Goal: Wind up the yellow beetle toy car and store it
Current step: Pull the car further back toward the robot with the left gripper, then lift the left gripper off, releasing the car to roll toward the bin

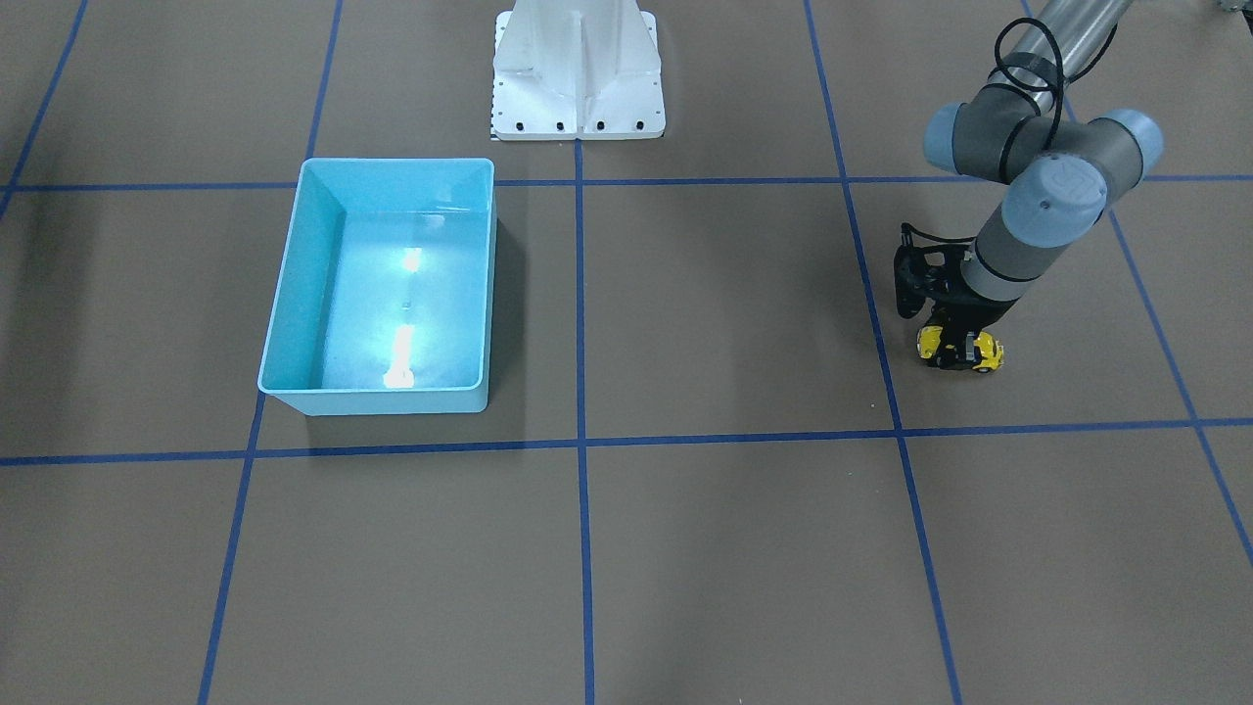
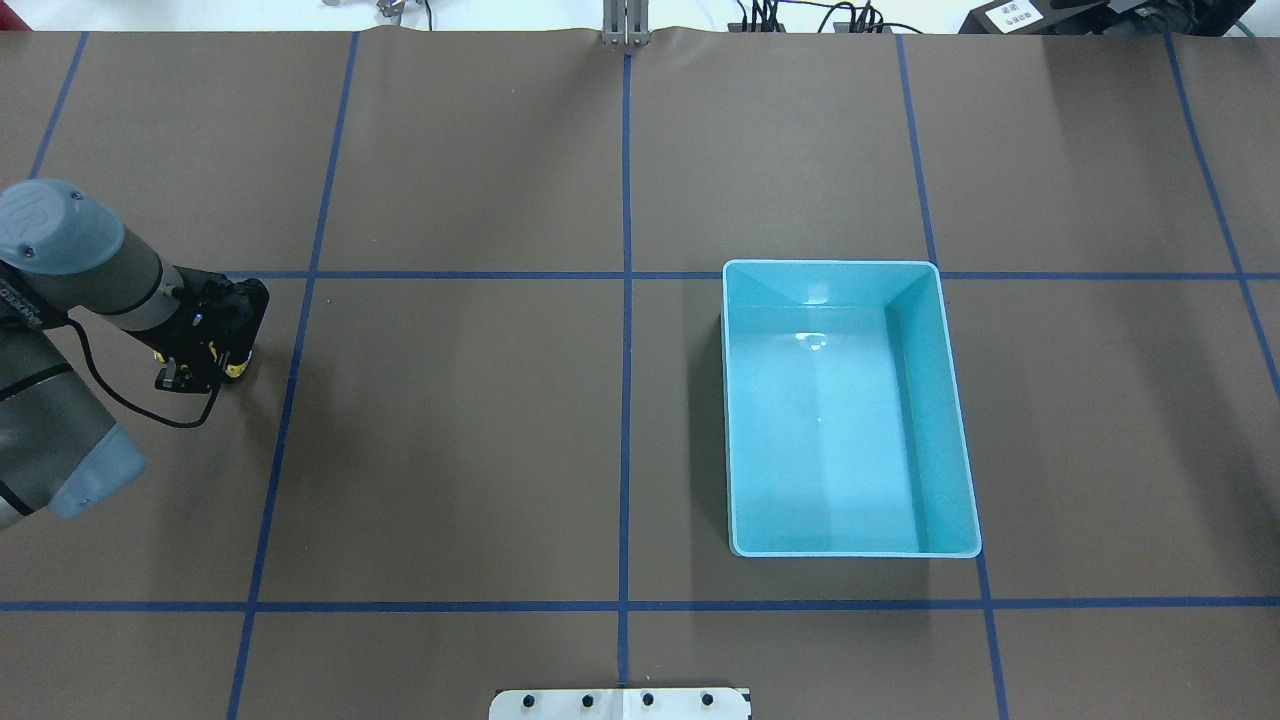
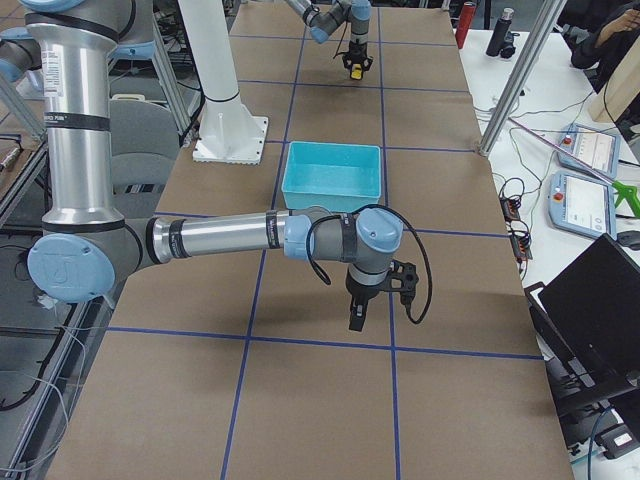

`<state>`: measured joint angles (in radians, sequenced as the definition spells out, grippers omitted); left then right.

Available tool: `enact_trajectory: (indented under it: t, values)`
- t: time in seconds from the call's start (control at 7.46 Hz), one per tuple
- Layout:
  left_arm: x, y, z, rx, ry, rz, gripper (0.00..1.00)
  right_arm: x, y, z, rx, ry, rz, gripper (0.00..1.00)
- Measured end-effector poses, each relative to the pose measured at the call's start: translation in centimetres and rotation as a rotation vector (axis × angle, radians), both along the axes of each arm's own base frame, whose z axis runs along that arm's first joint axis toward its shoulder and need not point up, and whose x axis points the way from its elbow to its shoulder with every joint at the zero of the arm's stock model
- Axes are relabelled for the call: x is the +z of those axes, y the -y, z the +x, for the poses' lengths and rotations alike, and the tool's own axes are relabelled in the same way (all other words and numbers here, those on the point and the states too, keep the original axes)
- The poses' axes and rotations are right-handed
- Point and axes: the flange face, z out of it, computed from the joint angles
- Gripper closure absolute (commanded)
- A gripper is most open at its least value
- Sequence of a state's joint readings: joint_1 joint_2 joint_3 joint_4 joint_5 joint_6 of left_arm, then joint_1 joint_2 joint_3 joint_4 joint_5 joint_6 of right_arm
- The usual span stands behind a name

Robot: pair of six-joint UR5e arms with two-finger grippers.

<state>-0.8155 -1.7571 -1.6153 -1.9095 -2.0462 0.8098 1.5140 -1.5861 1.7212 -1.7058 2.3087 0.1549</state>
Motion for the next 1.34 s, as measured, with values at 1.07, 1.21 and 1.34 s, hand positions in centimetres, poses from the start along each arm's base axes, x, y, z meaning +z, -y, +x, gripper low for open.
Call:
enact_trajectory:
  t: [1.07, 1.21, 1.34]
  values:
    - [-0.12, 0.41, -0.73, -0.016, -0.005, 0.006, 0.0, 0.06, 0.01, 0.01, 0.0, -0.001, 0.0, 0.0]
    - [-0.12, 0.43, -0.75, -0.016, -0.005, 0.007, 0.0, 0.07, 0.01, 0.01, 0.0, -0.001, 0.0, 0.0]
    - [-0.12, 0.44, -0.77, -0.015, -0.005, 0.007, 0.0, 0.06, 0.01, 0.01, 0.0, -0.001, 0.0, 0.0]
